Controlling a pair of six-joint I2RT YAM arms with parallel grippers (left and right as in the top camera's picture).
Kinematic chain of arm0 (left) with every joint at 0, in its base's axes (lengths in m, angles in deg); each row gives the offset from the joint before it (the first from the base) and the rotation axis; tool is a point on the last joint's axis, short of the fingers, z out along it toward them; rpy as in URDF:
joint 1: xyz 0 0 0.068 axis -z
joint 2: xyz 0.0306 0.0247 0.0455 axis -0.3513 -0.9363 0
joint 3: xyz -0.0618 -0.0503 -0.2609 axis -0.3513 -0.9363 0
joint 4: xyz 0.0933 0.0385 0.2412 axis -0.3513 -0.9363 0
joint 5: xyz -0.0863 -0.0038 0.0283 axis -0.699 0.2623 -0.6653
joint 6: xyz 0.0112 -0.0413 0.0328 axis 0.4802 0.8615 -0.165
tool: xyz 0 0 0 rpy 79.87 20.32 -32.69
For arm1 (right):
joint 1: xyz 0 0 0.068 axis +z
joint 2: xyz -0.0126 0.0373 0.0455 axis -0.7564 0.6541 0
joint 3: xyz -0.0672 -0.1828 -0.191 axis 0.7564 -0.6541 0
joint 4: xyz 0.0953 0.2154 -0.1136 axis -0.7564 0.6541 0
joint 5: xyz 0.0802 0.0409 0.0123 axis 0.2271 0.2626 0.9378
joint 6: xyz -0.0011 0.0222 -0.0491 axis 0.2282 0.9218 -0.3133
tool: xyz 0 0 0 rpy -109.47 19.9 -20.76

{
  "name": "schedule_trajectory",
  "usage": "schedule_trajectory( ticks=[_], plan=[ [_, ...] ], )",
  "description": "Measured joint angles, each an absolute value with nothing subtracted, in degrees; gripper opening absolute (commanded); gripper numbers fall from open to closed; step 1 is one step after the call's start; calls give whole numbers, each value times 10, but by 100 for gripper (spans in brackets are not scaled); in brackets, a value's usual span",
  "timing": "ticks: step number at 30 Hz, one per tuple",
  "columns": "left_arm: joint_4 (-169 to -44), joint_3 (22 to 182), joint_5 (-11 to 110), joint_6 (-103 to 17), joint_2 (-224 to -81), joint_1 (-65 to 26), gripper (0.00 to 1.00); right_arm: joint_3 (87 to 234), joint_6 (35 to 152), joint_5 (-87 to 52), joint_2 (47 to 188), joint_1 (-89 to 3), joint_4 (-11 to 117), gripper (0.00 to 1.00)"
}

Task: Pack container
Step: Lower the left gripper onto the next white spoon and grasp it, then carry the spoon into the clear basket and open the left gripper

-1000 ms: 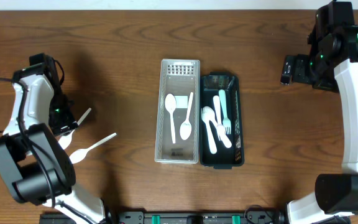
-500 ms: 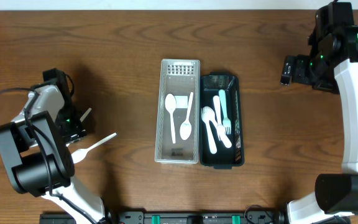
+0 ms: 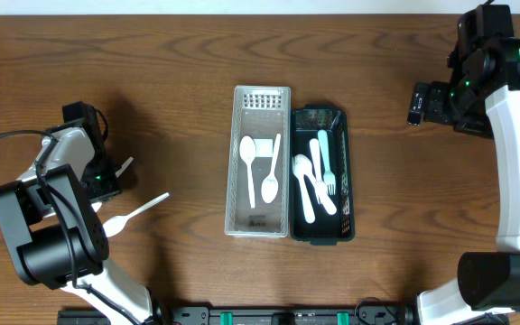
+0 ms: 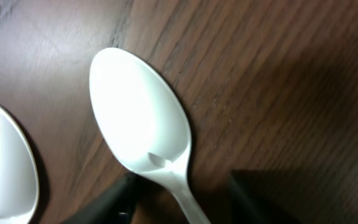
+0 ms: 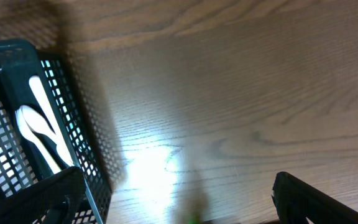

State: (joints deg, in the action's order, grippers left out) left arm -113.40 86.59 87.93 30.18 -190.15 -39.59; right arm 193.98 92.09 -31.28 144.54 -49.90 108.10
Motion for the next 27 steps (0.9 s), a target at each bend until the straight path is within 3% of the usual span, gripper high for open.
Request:
schedule_trajectory(
  ticks=[2, 6, 8, 20, 27],
  plan=[
    [-1137, 866, 880, 301, -1901, -396, 36, 1940, 921, -313, 1445, -499, 1081, 99],
    [-1144, 866, 880, 302, -1901, -396, 12, 1940, 921, -313, 1445, -499, 1081, 99],
    [-1145, 866, 880, 300, -1901, -396, 7, 1940, 921, -313, 1445, -499, 1081, 99],
    [-1146, 866, 880, 280, -1901, -396, 6, 1940, 921, -313, 1445, -499, 1080, 99],
    [-1150, 867, 873, 157, -1887, -394, 6, 1940, 921, -313, 1445, -499, 1060, 99]
  ],
)
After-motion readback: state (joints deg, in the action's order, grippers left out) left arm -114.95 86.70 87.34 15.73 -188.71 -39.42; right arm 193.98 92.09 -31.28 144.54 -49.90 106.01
